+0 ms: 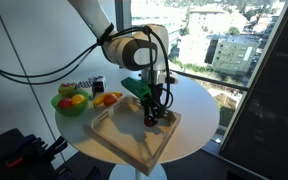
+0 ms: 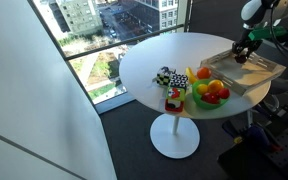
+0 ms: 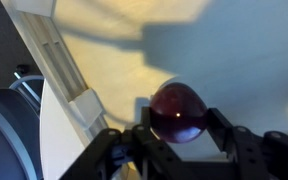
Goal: Remove the apple from the box and put it in the green bowl
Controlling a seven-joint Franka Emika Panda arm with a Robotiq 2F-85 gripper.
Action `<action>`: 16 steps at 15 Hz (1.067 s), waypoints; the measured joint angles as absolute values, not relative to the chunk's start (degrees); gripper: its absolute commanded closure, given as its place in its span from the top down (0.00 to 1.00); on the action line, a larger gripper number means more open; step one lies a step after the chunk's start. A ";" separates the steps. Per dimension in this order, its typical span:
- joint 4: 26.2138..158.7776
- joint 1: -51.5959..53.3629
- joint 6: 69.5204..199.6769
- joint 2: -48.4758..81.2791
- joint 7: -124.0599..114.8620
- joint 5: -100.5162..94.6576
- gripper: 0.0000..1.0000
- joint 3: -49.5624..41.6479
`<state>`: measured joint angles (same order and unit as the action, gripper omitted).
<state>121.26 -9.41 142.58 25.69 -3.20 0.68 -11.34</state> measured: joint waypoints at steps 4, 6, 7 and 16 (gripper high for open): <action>121.28 -8.61 140.76 23.39 -3.33 0.18 0.34 -11.34; 121.34 -7.91 139.39 22.16 -3.34 -0.11 0.34 -11.28; 121.38 -7.54 138.70 21.57 -3.34 -0.27 0.34 -11.24; 123.23 -5.47 133.47 15.15 -3.27 -0.65 0.34 -9.36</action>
